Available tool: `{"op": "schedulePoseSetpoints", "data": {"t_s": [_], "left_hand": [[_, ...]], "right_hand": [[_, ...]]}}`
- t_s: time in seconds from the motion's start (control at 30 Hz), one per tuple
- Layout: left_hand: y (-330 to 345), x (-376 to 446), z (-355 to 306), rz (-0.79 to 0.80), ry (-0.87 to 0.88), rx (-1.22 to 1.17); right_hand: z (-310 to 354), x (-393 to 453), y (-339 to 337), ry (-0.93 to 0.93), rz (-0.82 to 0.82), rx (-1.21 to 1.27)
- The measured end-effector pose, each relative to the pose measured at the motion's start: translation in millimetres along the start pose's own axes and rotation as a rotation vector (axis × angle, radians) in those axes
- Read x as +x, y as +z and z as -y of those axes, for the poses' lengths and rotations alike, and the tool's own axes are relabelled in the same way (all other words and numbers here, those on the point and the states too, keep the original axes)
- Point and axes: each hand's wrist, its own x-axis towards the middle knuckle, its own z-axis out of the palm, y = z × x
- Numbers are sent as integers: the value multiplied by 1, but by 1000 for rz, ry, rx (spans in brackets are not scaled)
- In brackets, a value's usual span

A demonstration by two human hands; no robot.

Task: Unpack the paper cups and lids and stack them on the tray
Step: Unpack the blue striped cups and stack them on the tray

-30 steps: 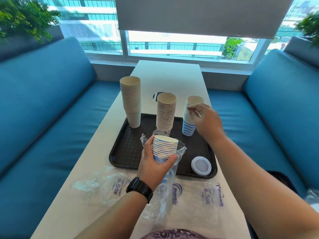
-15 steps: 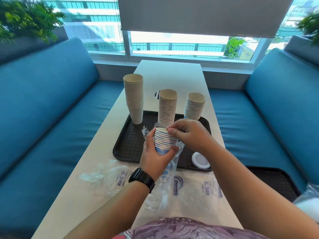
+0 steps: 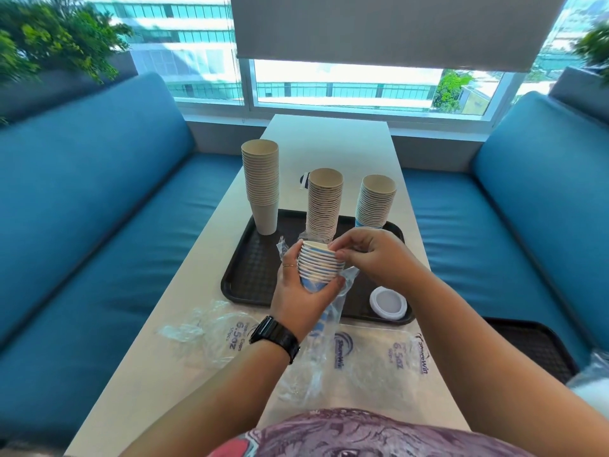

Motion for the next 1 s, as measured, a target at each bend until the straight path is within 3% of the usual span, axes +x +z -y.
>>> {"op": "schedulePoseSetpoints", "data": {"t_s": [0.43, 0.77, 1.0], "left_hand": [[0, -1, 2, -5, -6, -11], [1, -5, 5, -8, 37, -43], [1, -6, 8, -1, 18, -43]], "right_hand": [[-1, 1, 6, -42, -39, -149], [-4, 12, 7, -16, -247, -139], [-22, 15, 11, 24, -132, 0]]}}
